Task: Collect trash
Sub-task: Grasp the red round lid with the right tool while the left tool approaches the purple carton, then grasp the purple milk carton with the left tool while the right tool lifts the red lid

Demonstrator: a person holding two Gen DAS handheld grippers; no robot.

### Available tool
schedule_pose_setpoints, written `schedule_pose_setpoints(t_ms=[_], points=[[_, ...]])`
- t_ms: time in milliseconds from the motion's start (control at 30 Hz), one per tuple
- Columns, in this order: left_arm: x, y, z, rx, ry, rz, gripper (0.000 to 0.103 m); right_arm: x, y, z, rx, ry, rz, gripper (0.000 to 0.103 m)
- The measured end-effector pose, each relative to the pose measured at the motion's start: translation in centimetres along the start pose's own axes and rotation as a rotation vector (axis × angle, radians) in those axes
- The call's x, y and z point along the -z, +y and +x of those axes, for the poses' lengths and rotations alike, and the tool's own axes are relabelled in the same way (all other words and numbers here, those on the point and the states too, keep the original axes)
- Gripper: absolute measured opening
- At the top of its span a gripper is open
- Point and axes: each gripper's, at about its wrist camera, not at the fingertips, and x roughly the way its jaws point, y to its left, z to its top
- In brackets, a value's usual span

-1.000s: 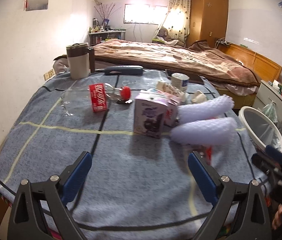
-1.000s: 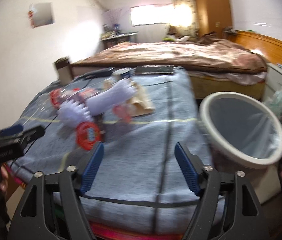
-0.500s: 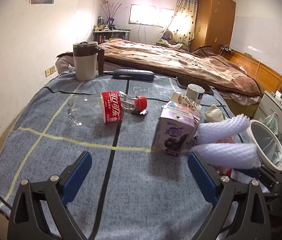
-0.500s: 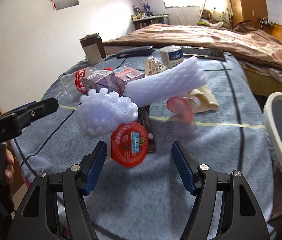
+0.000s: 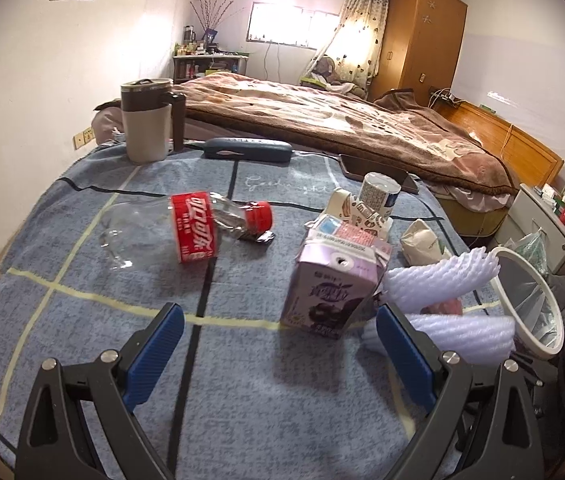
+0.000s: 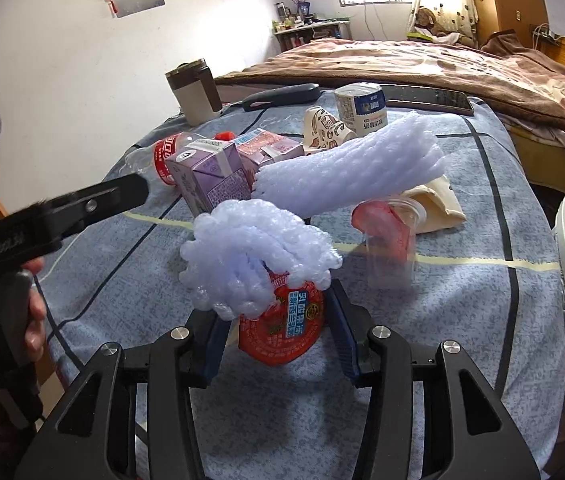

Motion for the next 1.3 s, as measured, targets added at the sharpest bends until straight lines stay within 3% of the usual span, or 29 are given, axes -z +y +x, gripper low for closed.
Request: schedule_pose_setpoints(t_ms=[267,500,667,800,900,1300], points=[[-0.7,-1.8,2.1,0.027,0.039,0.025,0.098,0.0,-1.5,-1.7,0.084,-0.042,0.028,0.048],[-1.5,-2.6,3.8,0.0,0.038,0.036,0.098,0.0,-3.1,-3.0,0.144,-0.062,0.074,0.048],[-1.7,-3.0,4.7,0.004,0.062,0.039,0.084,-0.1,-3.5,-3.6,0.157,-0.08,0.086,0.048],[-1.6,-3.4,5.0,0.003,0.069,0.044,0.079,0.2,-3.9,-4.2,0.165,-0.089,0.091,0.048],[-1.5,-4.0,5.2,-0.002,0.079,0.065,0.061,0.2,-4.1,-4.3,0.169,-0.092,0.1,0.048],[-1.9,-4.4,2.0,0.017,0.019,0.051,0.06,0.2,-5.4,-6.4,0.185,-0.137,0.123,0.048]])
